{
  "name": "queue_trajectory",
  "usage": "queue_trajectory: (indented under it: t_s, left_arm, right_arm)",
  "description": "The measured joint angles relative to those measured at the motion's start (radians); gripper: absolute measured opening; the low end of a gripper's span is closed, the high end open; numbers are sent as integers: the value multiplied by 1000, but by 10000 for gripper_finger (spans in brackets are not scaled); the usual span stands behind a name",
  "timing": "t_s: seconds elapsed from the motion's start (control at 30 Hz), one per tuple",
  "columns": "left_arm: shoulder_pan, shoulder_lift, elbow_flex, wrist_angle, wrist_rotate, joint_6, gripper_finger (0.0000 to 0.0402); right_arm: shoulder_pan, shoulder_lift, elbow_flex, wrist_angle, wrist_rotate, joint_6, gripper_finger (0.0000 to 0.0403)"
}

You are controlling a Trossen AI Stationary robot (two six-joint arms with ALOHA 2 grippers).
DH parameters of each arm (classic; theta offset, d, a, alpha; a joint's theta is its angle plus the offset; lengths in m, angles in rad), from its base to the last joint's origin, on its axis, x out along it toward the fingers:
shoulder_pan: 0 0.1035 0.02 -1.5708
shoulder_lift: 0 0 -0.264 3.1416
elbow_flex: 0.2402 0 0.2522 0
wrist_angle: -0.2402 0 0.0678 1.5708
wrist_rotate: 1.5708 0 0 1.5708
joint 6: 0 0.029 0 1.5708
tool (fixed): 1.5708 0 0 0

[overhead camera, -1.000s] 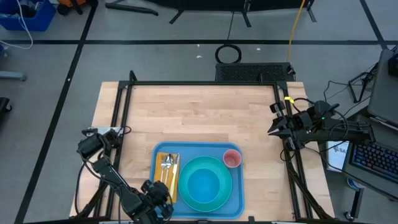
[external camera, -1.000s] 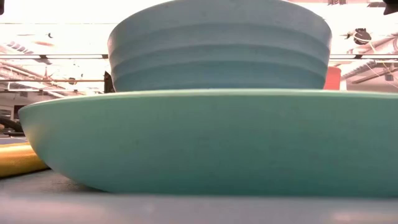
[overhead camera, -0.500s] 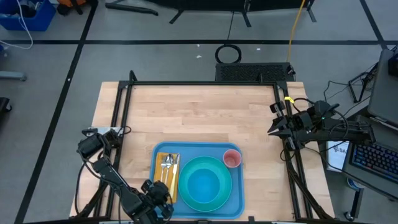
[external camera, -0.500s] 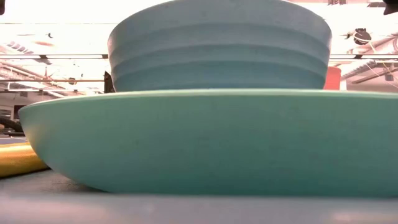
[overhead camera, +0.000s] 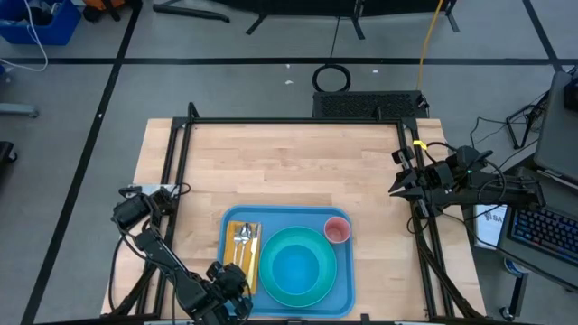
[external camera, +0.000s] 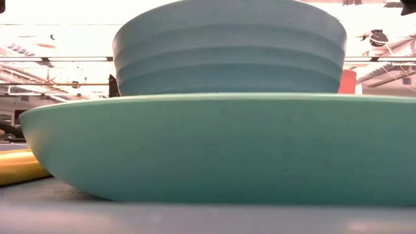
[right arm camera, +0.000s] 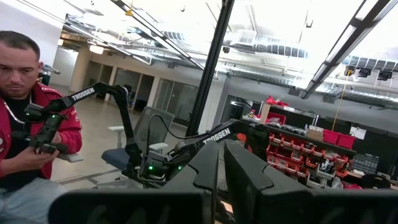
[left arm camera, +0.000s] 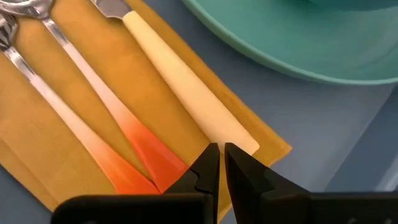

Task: Set up tray
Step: Put the yellow knife on the yellow napkin to the right of the orange spoon, then return to Home Position

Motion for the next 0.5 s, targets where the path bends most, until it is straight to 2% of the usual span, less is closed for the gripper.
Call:
queue_trajectory:
  t_s: [0.2, 0.3, 0.4, 0.5]
  left_arm:
    - [-62, 0, 1, -2, -111, -5, 26]
    - [-97, -14, 10, 1, -213, 57, 26]
    - [-126, -40, 14, 32, -312, 217, 26]
    - [-146, -57, 14, 138, -318, 510, 15]
  right_arm:
    - [0, 0, 0, 0, 0, 0, 18]
    - [0, 0, 0, 0, 0, 0, 18]
    - [0, 0, 0, 0, 0, 0, 18]
    - [0, 0, 0, 0, 0, 0, 18]
